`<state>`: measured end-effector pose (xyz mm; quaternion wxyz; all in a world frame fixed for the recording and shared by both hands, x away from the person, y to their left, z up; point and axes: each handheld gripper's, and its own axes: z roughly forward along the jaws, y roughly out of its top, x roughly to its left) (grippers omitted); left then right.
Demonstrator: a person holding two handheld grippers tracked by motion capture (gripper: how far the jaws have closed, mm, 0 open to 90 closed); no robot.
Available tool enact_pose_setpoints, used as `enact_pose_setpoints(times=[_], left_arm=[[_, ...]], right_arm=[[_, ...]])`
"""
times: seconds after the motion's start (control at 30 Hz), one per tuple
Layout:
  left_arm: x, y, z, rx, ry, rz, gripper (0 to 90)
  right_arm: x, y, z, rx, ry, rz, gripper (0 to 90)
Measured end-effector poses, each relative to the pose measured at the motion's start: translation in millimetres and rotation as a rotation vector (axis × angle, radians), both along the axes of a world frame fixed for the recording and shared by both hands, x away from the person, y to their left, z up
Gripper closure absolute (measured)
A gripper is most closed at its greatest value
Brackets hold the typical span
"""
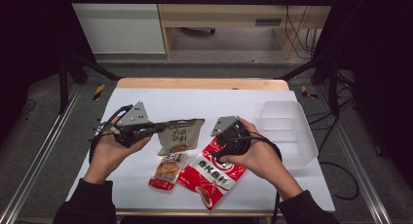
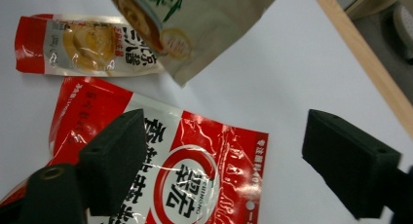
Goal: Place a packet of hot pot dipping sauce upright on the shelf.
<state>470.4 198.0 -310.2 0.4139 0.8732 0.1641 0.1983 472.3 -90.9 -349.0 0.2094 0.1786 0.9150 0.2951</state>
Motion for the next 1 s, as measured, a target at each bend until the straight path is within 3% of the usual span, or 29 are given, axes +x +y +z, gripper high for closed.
enact_pose_setpoints(times=[0.13, 0.17, 0.6, 0.77, 0.8, 0.83, 0.87, 0.9, 1.0], left_arm=[[-2.1, -9.3, -1.4, 0.011, -0.001, -0.026, 90.0], [-2.5, -11.4, -1.9, 0.011, -0.001, -0.031, 90.0], [-9.6, -32.0, -2.9, 0.015, -0.003, -0.093, 90.0], [-11.0, -36.5, -2.3, 0.005, -0.005, -0.103, 90.0], [-11.2, -36.9, -2.4, 0.004, -0.005, -0.104, 90.0], [-11.3, -37.3, -2.5, 0.002, -0.004, -0.107, 90.0], [-11.3, -37.6, -2.5, 0.003, -0.005, -0.107, 90.0], [-11.3, -37.9, -2.8, 0.004, -0.005, -0.106, 90.0], [-11.3, -38.1, -2.9, 0.004, -0.006, -0.105, 90.0]], right_arm=[[2.4, 0.2, 9.7, -0.002, -0.022, 0.009, 27.1], [3.1, 1.5, 14.5, -0.004, -0.025, 0.036, 33.1], [7.3, 14.2, 28.1, -0.056, -0.009, 0.107, 48.1], [5.9, 20.0, 28.4, -0.083, 0.019, 0.136, 64.9], [5.9, 20.0, 28.4, -0.083, 0.019, 0.136, 64.9], [5.5, 20.8, 28.0, -0.088, 0.016, 0.14, 71.2], [5.5, 20.8, 28.0, -0.088, 0.016, 0.14, 71.2], [5.0, 20.4, 29.1, -0.086, 0.02, 0.132, 78.1], [5.2, 19.4, 30.3, -0.083, 0.029, 0.125, 83.2]])
